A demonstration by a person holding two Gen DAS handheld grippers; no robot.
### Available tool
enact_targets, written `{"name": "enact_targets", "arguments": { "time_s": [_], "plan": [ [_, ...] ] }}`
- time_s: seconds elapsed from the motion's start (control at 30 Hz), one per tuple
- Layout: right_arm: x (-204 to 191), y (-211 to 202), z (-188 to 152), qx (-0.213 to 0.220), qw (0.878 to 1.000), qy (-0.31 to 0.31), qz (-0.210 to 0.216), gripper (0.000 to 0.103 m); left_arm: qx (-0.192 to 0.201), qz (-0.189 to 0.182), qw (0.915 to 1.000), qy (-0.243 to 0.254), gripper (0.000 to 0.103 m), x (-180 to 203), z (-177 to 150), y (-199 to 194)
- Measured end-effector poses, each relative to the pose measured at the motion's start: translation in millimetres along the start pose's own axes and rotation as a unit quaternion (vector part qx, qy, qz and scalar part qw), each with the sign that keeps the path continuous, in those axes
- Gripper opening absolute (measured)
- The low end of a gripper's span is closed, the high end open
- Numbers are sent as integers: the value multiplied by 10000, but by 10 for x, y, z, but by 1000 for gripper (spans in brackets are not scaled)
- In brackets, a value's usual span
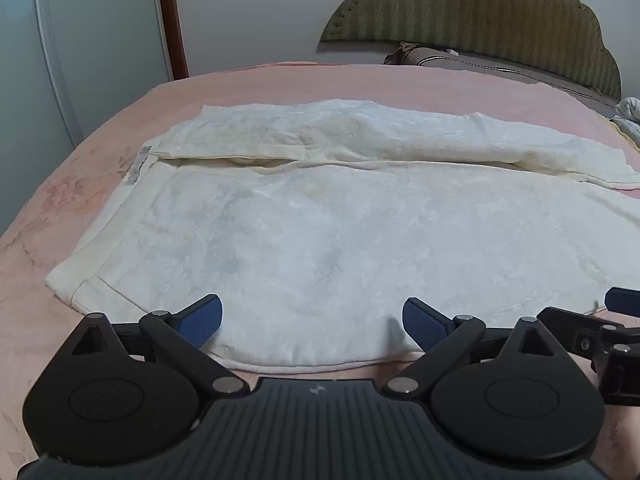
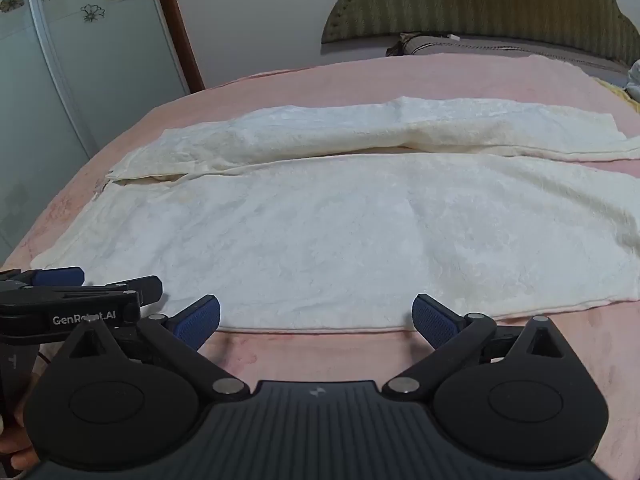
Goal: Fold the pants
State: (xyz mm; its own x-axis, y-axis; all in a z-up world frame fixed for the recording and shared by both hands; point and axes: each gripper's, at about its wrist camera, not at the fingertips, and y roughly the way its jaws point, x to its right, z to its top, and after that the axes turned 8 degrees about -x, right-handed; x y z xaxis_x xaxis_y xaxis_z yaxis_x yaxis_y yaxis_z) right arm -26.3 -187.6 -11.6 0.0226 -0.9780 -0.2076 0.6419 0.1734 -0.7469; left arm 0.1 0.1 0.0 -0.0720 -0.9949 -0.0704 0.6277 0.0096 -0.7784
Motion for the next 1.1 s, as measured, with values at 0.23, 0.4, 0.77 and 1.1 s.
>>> {"name": "enact_targets", "arguments": {
  "time_s": [0.23, 0.4, 0.77, 1.1],
  "plan": [
    [46, 47, -71, -214, 9992, 206, 257, 103, -46, -64, 10000, 10, 99, -51, -55, 3],
    [21, 57, -68, -283, 9995, 104, 92, 103, -26, -37, 10000, 32, 99, -109, -80, 10],
    [-4, 68, -103, -292, 9995, -111, 14, 103, -35, 132, 9998, 132, 99, 17, -84, 16],
    [3, 90, -133, -404, 9991, -100, 106, 103, -53, 93, 9996, 243, 99, 104, -147, -8]
  ]
}}
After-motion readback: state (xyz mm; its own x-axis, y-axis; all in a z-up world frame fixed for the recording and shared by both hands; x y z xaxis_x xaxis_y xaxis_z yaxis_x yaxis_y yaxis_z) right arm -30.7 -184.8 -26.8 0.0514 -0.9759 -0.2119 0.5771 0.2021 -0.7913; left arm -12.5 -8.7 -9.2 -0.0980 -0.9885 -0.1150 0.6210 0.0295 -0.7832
